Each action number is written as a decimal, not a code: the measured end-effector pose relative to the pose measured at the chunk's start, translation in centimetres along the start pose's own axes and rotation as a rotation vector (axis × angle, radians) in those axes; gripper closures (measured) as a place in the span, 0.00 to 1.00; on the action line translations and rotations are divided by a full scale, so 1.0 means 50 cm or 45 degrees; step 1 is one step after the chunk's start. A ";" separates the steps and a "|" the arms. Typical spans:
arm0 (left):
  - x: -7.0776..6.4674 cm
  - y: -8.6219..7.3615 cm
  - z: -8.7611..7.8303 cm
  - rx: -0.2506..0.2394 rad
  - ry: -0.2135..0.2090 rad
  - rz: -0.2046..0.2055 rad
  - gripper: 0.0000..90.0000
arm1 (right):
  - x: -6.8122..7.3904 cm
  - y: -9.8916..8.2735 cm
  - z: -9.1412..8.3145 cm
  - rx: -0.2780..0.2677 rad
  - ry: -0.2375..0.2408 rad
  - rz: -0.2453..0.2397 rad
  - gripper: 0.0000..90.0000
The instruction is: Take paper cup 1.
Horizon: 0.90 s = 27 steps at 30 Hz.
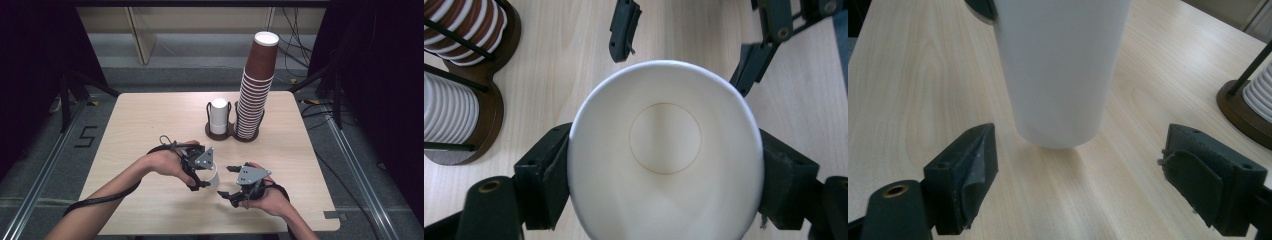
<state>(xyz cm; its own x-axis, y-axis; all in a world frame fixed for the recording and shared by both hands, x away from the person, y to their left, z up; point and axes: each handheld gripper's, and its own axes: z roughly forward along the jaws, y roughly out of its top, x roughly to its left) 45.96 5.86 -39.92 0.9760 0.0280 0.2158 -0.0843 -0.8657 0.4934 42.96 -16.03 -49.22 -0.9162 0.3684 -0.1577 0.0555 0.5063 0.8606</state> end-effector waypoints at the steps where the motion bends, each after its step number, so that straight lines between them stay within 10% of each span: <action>1: 0.000 0.000 0.000 0.014 -0.002 0.001 0.24 | -0.001 0.001 0.001 -0.005 0.004 -0.017 0.17; 11: 0.000 0.009 -0.008 0.118 -0.044 0.075 0.24 | 0.013 0.014 0.014 -0.042 0.088 0.011 0.19; 27: -0.005 0.021 -0.008 0.105 -0.091 0.111 0.24 | 0.011 0.024 0.047 -0.124 0.158 0.012 0.23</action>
<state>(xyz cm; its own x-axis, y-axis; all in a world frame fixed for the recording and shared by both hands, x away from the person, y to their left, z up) 45.56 5.14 -39.10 0.9778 -0.0819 0.1929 -0.1551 -0.9017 0.4036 43.44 -13.37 -49.43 -0.9582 0.2705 -0.0932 0.0312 0.4227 0.9057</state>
